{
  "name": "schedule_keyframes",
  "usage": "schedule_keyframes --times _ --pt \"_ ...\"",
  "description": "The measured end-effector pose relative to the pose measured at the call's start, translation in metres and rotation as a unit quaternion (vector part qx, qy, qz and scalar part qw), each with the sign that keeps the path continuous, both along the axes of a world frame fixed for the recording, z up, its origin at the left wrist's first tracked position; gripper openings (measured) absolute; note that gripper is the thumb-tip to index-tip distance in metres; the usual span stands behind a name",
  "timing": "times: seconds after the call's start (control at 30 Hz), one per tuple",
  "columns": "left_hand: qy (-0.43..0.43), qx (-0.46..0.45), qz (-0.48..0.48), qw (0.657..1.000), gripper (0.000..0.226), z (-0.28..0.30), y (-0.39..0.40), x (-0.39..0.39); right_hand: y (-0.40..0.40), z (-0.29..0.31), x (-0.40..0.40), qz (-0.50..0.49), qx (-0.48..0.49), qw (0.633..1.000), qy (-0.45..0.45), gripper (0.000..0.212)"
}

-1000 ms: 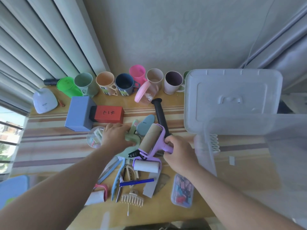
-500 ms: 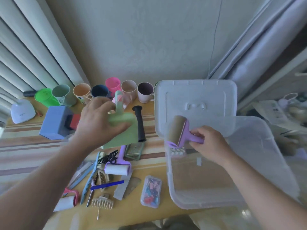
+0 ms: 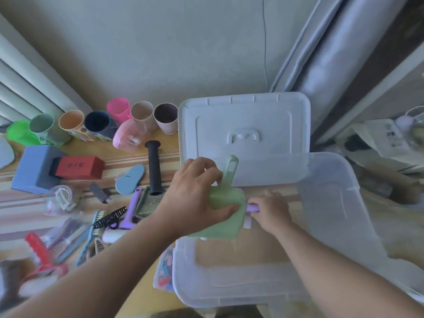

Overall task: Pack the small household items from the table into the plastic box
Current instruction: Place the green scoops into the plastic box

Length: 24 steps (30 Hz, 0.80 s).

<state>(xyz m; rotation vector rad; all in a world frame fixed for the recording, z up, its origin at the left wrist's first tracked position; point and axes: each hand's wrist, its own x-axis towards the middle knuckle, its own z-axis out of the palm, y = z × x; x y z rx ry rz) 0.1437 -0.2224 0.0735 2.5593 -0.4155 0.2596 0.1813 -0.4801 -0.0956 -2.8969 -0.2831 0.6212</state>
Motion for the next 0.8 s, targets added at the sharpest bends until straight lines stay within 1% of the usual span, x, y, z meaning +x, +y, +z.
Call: schedule_keyframes --times 0.07,0.13,0.17,0.2,0.23,0.27,0.3,0.33,0.37,0.4,0.43,0.47,0.53,0.6,0.63,0.67,0.7,0.77,0.8 --pt "-0.019 0.023 -0.018 0.999 0.053 0.003 -0.014 0.003 0.002 -0.005 0.005 0.0 0.014 0.999 0.03 0.023" --pt "-0.036 0.029 -0.032 0.998 0.052 0.009 -0.028 0.004 0.005 0.005 0.008 -0.005 0.053 0.998 0.041 0.021" --pt "-0.041 0.027 -0.04 0.998 0.051 0.011 -0.035 0.005 0.007 0.019 0.009 -0.013 0.096 0.994 0.049 0.02" --pt "-0.042 0.022 -0.05 0.998 0.049 0.013 -0.042 0.006 0.01 0.035 0.01 -0.028 0.161 0.984 0.075 0.018" --pt "-0.038 0.013 -0.057 0.998 0.047 0.013 -0.049 0.006 0.011 0.053 0.011 -0.063 0.252 0.957 0.13 0.016" --pt "-0.029 -0.003 -0.06 0.998 0.044 0.011 -0.054 0.007 0.012 0.069 0.01 -0.122 0.36 0.901 0.21 0.013" --pt "-0.019 -0.028 -0.055 0.998 0.042 0.008 -0.057 0.008 0.011 0.082 0.007 -0.186 0.45 0.818 0.305 0.012" --pt "-0.006 -0.056 -0.044 0.997 0.039 0.004 -0.058 0.009 0.007 0.088 0.004 -0.242 0.511 0.725 0.393 0.022" --pt "0.012 -0.081 -0.038 0.996 0.036 -0.001 -0.056 0.011 0.001 0.09 -0.001 -0.286 0.544 0.649 0.448 0.037" --pt "0.033 -0.094 -0.046 0.994 0.033 -0.006 -0.054 0.012 -0.007 0.087 -0.004 -0.328 0.563 0.599 0.466 0.044" --pt "0.052 -0.093 -0.068 0.992 0.029 -0.013 -0.051 0.011 -0.015 0.082 -0.006 -0.369 0.577 0.565 0.461 0.042" --pt "0.066 -0.082 -0.095 0.99 0.026 -0.02 -0.049 0.009 -0.023 0.077 -0.007 -0.4 0.591 0.54 0.446 0.038" --pt "0.084 -0.047 -0.141 0.985 0.023 -0.032 -0.047 0.003 -0.036 0.075 -0.008 -0.44 0.61 0.51 0.417 0.032" --pt "0.091 -0.006 -0.184 0.979 0.021 -0.043 -0.047 -0.004 -0.046 0.078 -0.003 -0.457 0.633 0.473 0.408 0.025" --pt "0.093 0.018 -0.207 0.974 0.018 -0.047 -0.047 -0.007 -0.05 0.08 0.001 -0.461 0.635 0.468 0.407 0.023" --pt "0.096 0.043 -0.226 0.968 0.015 -0.05 -0.047 -0.01 -0.054 0.081 0.004 -0.465 0.627 0.476 0.404 0.022" --pt "0.096 0.068 -0.235 0.965 0.014 -0.052 -0.048 -0.011 -0.056 0.081 0.006 -0.464 0.613 0.497 0.402 0.02" --pt "0.096 0.103 -0.21 0.968 0.015 -0.056 -0.05 -0.013 -0.057 0.076 0.008 -0.447 0.574 0.552 0.406 0.01" --pt "0.097 0.108 -0.184 0.972 0.016 -0.057 -0.05 -0.014 -0.056 0.074 0.006 -0.441 0.564 0.57 0.403 0.005"
